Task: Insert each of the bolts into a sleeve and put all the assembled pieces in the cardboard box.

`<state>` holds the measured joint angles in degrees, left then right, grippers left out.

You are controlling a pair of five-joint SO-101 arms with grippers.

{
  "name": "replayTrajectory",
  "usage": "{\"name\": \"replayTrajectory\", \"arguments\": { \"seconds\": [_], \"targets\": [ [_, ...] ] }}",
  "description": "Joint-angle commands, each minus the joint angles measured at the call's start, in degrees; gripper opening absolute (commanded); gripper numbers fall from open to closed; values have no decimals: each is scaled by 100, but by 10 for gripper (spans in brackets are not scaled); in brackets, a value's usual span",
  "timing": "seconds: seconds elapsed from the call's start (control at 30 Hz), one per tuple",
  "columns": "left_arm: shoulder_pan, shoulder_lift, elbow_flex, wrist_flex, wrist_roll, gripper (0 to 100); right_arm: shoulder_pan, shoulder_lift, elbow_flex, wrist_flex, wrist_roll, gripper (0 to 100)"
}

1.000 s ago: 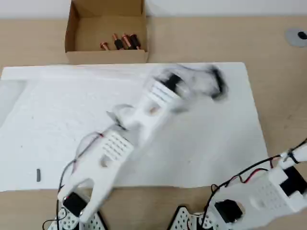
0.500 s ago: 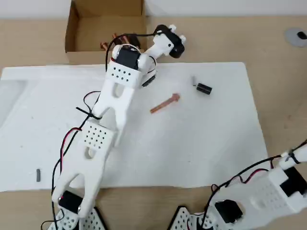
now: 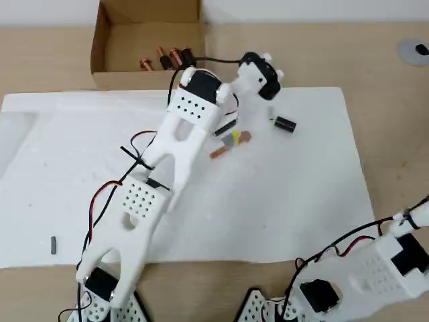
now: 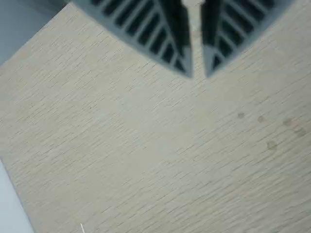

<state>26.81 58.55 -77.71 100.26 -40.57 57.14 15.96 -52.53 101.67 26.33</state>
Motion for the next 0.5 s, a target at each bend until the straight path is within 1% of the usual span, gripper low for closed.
{"name": "replayTrajectory", "arguments": {
  "seconds": [0.0, 0.1, 0.33, 0.47],
  "targets": [
    [97, -409, 105, -167, 70, 258, 22, -31, 4, 79, 0, 12],
    [105, -409, 334, -378, 70, 257, 22, -31, 4, 79, 0, 12],
    [492, -409, 1029, -914, 79, 257, 13, -31, 4, 79, 0, 11],
    [563, -409, 1371, -1292, 176, 257, 22, -31, 4, 79, 0, 11]
  ]
}}
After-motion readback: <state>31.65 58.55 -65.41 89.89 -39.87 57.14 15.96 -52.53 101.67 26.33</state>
